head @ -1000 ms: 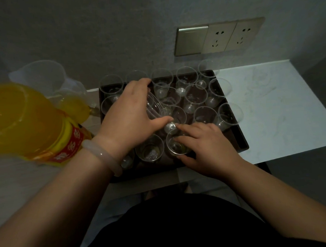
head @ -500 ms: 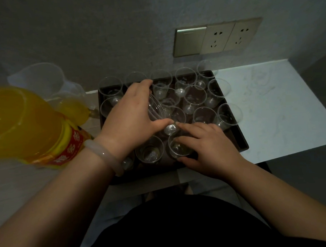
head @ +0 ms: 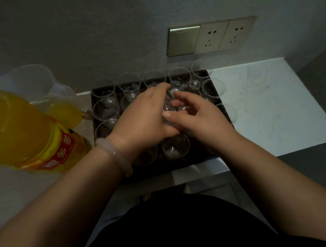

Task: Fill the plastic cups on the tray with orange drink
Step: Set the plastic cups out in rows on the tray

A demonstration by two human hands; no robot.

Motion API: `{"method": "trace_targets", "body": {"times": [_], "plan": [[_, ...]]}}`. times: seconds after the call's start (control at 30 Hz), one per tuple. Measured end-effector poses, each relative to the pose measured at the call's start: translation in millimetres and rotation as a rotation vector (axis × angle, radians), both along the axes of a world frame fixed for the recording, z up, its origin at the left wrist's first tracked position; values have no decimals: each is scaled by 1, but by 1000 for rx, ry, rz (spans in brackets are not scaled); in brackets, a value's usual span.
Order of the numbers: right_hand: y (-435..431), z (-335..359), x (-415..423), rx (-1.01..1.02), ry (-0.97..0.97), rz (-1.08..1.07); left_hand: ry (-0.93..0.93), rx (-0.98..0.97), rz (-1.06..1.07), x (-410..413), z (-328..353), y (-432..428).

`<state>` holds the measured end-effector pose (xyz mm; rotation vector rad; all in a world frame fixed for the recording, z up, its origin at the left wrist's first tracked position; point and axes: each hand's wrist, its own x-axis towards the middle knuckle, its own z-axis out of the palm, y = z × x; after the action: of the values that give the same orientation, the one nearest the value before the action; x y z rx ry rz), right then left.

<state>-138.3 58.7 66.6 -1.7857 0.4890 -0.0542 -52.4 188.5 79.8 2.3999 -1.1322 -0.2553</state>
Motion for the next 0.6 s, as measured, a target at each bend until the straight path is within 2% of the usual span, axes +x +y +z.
{"method": "trace_targets", "body": {"times": [0.13,0.27,0.43,0.6], "plan": [[-7,-2,-1,-48,-55,-51,6,19,-19,0,1,-4],[-25,6,-7,14,-125,-186,-46,45,42,5,0,-3],[-54,25,-37,-215,-240,-282,-65,-15,149,13,2,1],[-66,23,-63,-498,-273,-191,-71,-52,171,8,2,-6]]}}
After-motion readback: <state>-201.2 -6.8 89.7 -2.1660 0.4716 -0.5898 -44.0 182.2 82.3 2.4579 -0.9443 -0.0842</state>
